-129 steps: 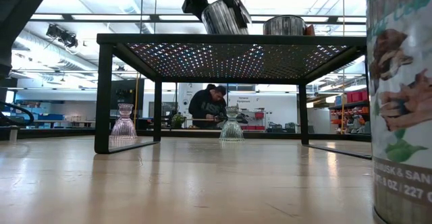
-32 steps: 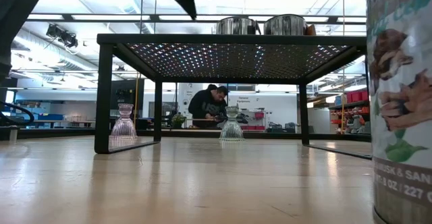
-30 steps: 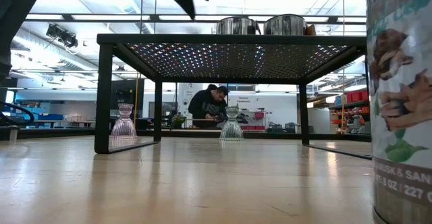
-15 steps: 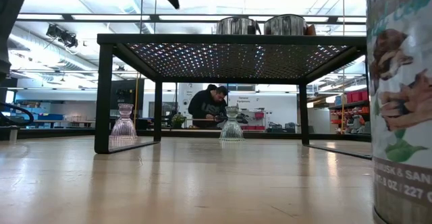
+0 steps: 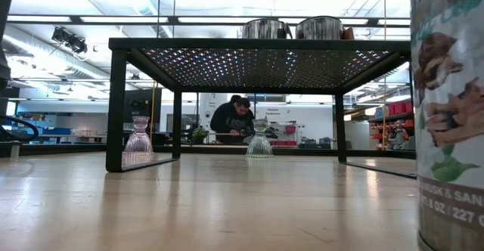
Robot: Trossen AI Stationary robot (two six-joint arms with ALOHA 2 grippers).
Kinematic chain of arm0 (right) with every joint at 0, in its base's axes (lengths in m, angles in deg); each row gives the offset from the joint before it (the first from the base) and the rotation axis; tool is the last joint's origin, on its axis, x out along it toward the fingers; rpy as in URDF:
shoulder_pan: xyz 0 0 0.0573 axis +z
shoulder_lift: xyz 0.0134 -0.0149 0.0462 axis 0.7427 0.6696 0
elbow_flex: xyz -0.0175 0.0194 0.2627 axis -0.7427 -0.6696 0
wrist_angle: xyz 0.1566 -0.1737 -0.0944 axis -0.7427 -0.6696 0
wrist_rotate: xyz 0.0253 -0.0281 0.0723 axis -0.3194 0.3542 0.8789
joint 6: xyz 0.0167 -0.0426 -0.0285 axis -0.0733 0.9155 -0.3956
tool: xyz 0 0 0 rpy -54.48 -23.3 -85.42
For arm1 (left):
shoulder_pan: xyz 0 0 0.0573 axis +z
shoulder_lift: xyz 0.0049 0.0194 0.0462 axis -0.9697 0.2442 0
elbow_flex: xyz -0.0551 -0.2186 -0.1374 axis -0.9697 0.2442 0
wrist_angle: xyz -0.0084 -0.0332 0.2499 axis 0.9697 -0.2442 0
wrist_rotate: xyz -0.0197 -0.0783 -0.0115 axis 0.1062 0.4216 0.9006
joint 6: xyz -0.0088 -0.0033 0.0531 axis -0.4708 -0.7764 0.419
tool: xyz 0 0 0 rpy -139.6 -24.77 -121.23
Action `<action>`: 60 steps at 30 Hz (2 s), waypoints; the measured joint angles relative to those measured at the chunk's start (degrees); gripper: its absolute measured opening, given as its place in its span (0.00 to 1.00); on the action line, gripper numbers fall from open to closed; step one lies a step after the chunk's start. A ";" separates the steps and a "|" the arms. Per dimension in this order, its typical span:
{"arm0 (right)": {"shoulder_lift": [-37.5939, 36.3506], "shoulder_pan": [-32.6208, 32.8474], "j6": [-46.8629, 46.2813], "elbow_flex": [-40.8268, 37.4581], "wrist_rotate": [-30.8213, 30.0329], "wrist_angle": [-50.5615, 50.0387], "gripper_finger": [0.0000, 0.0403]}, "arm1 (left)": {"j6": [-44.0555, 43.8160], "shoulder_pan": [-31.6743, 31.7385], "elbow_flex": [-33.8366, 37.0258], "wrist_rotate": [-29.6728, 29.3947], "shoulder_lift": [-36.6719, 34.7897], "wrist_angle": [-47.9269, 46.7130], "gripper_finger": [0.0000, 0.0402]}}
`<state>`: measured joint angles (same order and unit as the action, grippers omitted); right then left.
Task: Pick & Place candle stick holders
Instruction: Put the brown scented candle on the shelf aligned with the other scented candles
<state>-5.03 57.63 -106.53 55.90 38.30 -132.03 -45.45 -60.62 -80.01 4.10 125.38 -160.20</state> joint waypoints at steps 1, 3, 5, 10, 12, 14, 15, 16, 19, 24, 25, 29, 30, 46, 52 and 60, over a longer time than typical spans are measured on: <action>0.37 2.20 -2.18 -0.02 -1.53 1.11 0.99 | 0.66 -0.05 0.04 -0.02 -0.17 -0.01 0.97; 1.73 6.82 -6.89 0.00 -5.02 3.50 0.99 | 1.30 -0.46 0.01 -0.13 -0.48 0.00 0.97; 3.62 11.61 -12.17 0.00 -8.88 3.70 0.99 | 1.35 -0.74 0.01 -0.29 -0.52 0.00 0.97; 10.91 19.47 -25.53 -0.02 -14.27 3.03 0.99 | 3.01 -0.74 0.04 -0.46 -0.43 0.00 0.97; 13.96 21.60 -30.18 -0.02 -14.44 3.65 0.99 | 3.99 -0.74 0.04 -0.44 -0.37 0.00 0.97; 16.75 23.61 -33.41 -0.02 -13.63 5.61 0.99 | 4.09 -0.74 0.04 -0.42 -0.35 0.00 0.97; 18.00 24.71 -34.42 -0.02 -13.42 7.10 0.99 | 4.01 -0.76 0.04 -0.39 -0.35 0.00 0.97; 19.05 25.78 -35.10 -0.02 -13.42 8.24 0.99 | 3.74 -0.76 0.04 -0.31 -0.37 0.00 0.97; 21.01 28.49 -37.00 -0.04 -13.46 9.87 0.99 | 0.81 -0.74 0.04 1.47 -0.35 0.01 0.97; 22.79 32.52 -41.85 -0.04 -14.57 8.50 0.99 | -2.37 -1.39 0.04 3.54 -0.32 0.00 0.97; 22.94 33.45 -42.88 -0.04 -14.77 8.10 0.99 | -2.67 -1.61 0.04 3.30 -0.32 0.00 0.97; 23.43 36.75 -45.89 -0.04 -17.67 6.25 0.99 | -3.99 -2.03 0.04 2.92 -0.32 0.00 0.97; 23.71 37.46 -46.81 -0.04 -19.11 5.90 0.99 | -4.80 -2.03 0.04 2.86 -0.32 0.00 0.97; 35.71 37.90 -57.55 -0.04 -16.51 14.05 0.99 | -0.48 -2.04 0.04 3.72 -0.30 0.00 0.97; 36.58 37.13 -58.73 -0.04 -13.89 19.39 0.99 | 3.86 -2.05 0.04 3.71 -0.30 0.00 0.97; 36.57 36.66 -54.25 -0.07 -15.15 26.04 0.99 | 6.08 -1.94 0.04 3.52 -0.28 0.00 0.97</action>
<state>31.54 94.30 -160.78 55.84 23.15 -105.98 -39.37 -62.56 -79.98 7.62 125.10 -160.20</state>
